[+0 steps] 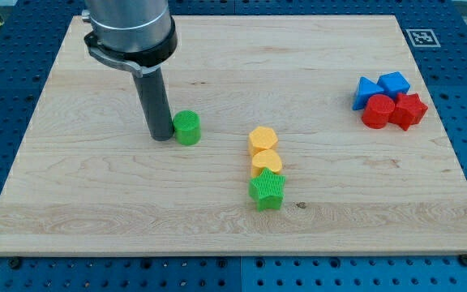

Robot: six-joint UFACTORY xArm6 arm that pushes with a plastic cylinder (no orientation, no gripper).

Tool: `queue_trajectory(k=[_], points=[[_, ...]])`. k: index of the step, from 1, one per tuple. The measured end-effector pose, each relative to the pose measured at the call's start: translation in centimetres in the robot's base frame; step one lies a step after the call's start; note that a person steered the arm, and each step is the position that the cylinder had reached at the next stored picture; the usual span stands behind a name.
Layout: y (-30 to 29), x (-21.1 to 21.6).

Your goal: Push green circle to the line of blocks

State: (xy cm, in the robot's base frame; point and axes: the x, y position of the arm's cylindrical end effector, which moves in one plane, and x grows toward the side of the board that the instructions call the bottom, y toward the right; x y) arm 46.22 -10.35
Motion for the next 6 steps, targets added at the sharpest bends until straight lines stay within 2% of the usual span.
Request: queue_trajectory(k=[3, 6], points=[[6.0, -1.3], [6.7, -4.6]])
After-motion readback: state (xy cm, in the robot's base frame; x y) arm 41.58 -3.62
